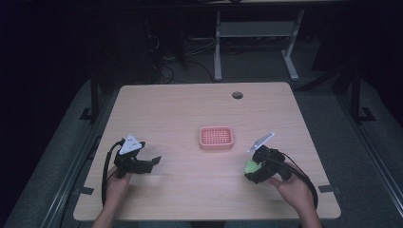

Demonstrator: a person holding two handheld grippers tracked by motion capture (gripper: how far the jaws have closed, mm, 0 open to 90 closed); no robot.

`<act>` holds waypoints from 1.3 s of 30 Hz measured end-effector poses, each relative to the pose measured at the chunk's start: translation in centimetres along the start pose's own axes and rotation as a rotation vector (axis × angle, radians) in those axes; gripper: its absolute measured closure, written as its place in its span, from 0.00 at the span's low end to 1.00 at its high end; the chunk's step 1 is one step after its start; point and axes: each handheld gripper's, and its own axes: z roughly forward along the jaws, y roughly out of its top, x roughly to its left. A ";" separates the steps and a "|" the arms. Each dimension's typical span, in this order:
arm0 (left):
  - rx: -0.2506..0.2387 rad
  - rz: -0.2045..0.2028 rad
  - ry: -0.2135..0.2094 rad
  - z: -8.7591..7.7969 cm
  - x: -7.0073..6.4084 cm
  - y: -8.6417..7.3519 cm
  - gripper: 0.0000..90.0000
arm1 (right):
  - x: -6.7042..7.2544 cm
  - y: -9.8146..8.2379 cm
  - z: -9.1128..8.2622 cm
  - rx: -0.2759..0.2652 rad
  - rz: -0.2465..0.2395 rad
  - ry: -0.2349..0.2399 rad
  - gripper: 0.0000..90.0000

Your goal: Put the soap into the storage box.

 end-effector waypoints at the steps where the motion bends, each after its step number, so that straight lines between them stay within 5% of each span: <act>1: -0.002 -0.001 0.000 0.0 0.0 0.0 0.16 | 0.0 0.2 0.0 0.003 -0.003 0.001 0.29; 39: -0.012 -0.014 -0.002 0.0 0.0 0.0 0.16 | -2.6 6.4 -0.8 -0.009 -0.058 0.026 0.29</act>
